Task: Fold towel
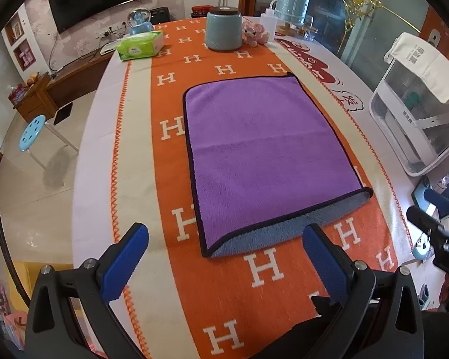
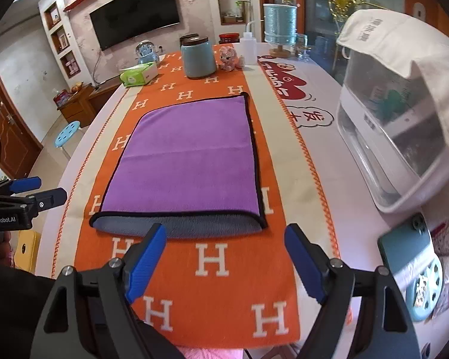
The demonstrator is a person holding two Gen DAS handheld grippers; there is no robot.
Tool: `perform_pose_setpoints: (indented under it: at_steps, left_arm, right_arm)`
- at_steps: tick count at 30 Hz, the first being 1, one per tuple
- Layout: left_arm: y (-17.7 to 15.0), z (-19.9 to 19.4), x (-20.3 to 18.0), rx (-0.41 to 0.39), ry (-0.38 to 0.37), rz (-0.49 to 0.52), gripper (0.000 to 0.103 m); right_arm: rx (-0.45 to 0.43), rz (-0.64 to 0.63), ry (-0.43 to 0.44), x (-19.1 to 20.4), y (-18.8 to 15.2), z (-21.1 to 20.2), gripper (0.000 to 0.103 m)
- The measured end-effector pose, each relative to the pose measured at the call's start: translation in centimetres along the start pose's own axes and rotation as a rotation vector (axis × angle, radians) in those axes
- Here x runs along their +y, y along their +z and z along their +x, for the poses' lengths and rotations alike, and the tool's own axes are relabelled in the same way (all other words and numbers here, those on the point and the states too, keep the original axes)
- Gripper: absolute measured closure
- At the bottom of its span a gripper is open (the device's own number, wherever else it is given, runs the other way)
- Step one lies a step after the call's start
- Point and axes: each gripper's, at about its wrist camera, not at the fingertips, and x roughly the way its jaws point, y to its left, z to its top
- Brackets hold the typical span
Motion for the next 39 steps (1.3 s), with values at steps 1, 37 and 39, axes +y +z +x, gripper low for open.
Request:
perform_pose_setpoints:
  at_steps: [1,37,39]
  left_arm:
    - [0.2,0.6,0.1,0.009,-0.005,0.001,0.001]
    - [-0.5,11.2,-0.6,0.200,-0.141,0.065,0.045]
    - [-0.5,11.4,-0.7,0.208,-0.146,0.056,0.047]
  right_arm:
    - [0.000,-0.017,-0.009,-0.1,0.1,0.4,0.022]
    - [0.148,-0.215,0.056,-2.1,-0.7,10.9,0.066]
    - [0.147,-0.217,0.056,-2.1,-0.7,11.0,0.069]
